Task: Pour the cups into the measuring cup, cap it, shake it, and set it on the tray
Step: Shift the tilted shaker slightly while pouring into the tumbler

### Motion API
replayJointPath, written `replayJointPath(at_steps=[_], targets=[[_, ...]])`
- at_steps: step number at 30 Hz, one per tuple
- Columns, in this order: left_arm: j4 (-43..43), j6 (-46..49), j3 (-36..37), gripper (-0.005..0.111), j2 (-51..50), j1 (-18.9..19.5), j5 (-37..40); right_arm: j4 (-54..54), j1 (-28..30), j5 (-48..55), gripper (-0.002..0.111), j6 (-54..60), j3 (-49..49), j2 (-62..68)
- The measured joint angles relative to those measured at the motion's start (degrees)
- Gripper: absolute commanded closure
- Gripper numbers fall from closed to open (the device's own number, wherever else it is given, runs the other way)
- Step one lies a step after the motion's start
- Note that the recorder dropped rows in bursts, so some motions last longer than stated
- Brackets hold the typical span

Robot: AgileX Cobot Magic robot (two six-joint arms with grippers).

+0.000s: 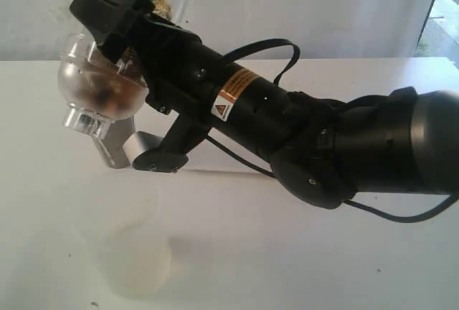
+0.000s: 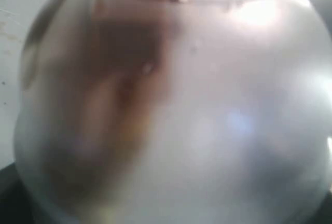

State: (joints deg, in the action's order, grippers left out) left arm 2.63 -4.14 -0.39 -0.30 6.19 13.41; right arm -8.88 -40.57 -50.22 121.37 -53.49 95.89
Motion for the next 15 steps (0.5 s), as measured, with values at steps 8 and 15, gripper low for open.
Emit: replayJointPath(at_steps=[8, 15], targets=[[0.0, 0.0, 0.0, 0.106, 0.0, 0.0, 0.0, -1.7, 0.0, -1.1, 0.108, 0.0, 0.0, 0.0], [0.0, 0.0, 0.0, 0.106, 0.0, 0.0, 0.0, -4.2, 0.0, -1.6, 0.108, 0.0, 0.7, 0.0]])
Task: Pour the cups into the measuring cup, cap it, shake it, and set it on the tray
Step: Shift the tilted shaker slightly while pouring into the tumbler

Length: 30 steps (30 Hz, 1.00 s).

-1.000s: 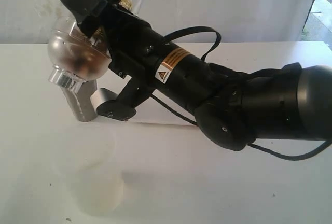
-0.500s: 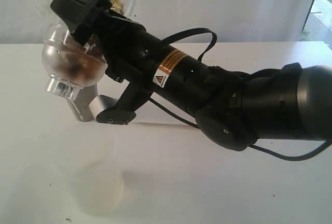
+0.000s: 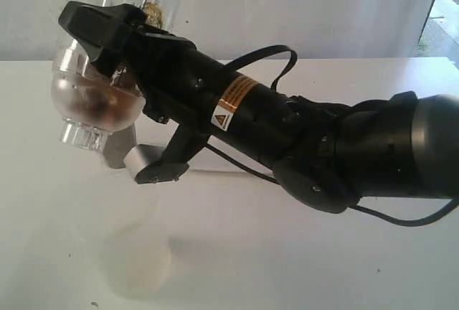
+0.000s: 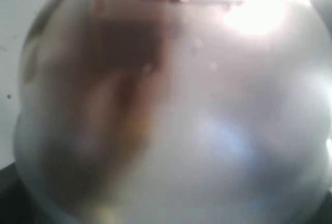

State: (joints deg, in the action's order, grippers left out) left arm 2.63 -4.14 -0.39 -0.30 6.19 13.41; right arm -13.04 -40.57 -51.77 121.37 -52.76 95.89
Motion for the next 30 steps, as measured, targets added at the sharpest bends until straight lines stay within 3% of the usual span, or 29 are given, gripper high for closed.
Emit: replayJointPath(at_steps=[21, 30], targets=[[0.0, 0.0, 0.0, 0.106, 0.0, 0.0, 0.0, -0.2, 0.0, 0.5, 0.108, 0.0, 0.8, 0.0], [0.0, 0.0, 0.0, 0.106, 0.0, 0.0, 0.0, 8.9, 0.0, 2.5, 0.108, 0.0, 0.8, 0.0]])
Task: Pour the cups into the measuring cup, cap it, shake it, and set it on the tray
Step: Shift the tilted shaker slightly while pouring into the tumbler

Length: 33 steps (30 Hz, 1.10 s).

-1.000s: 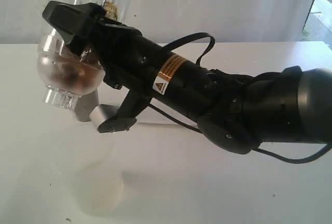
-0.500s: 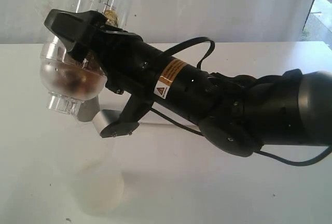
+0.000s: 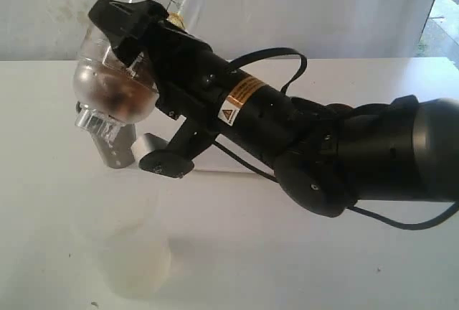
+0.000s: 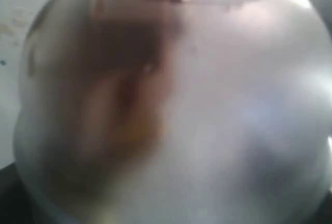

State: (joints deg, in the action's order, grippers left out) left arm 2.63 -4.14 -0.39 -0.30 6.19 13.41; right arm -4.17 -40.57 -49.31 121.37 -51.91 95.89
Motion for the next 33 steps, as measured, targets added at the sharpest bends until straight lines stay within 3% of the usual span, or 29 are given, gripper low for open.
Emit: replayJointPath(at_steps=[12, 33], targets=[[0.0, 0.0, 0.0, 0.106, 0.0, 0.0, 0.0, 9.9, 0.0, 11.6, 0.108, -8.3, 0.1, 0.0], [0.0, 0.0, 0.0, 0.106, 0.0, 0.0, 0.0, 3.0, 0.0, 6.7, 0.108, 0.0, 0.1, 0.0]])
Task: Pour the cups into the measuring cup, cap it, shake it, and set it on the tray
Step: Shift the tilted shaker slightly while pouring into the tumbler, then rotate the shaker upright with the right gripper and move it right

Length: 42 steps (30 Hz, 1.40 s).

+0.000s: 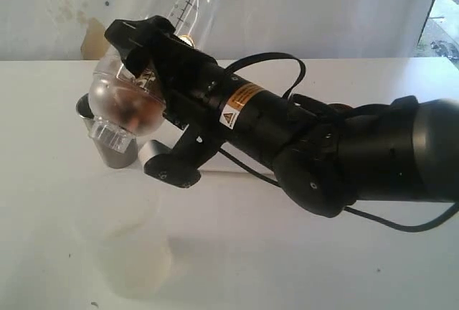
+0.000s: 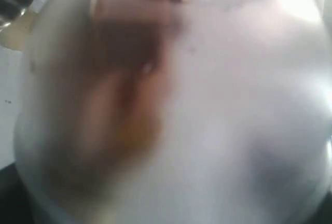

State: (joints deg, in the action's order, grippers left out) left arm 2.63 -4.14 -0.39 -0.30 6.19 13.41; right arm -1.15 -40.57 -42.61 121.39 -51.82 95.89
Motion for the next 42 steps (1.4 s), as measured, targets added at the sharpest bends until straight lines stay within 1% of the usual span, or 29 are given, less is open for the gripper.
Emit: replayJointPath(at_steps=[10, 18, 27, 29, 35, 37, 39, 42], targets=[[0.0, 0.0, 0.0, 0.106, 0.0, 0.0, 0.0, -5.0, 0.0, -0.1, 0.108, 0.0, 0.0, 0.0], [0.0, 0.0, 0.0, 0.106, 0.0, 0.0, 0.0, -5.3, 0.0, 1.1, 0.108, 0.0, 0.0, 0.0], [0.0, 0.0, 0.0, 0.106, 0.0, 0.0, 0.0, -6.2, 0.0, 5.3, 0.108, 0.0, 0.0, 0.0], [0.0, 0.0, 0.0, 0.106, 0.0, 0.0, 0.0, -6.2, 0.0, 5.3, 0.108, -1.3, 0.0, 0.0], [0.0, 0.0, 0.0, 0.106, 0.0, 0.0, 0.0, -6.4, 0.0, 5.4, 0.108, -10.0, 0.0, 0.0], [0.0, 0.0, 0.0, 0.106, 0.0, 0.0, 0.0, -6.4, 0.0, 6.2, 0.108, -17.6, 0.0, 0.0], [0.0, 0.0, 0.0, 0.106, 0.0, 0.0, 0.0, -5.6, 0.0, 7.1, 0.108, -28.6, 0.0, 0.0], [0.0, 0.0, 0.0, 0.106, 0.0, 0.0, 0.0, 1.2, 0.0, 6.4, 0.108, -46.2, 0.0, 0.0]])
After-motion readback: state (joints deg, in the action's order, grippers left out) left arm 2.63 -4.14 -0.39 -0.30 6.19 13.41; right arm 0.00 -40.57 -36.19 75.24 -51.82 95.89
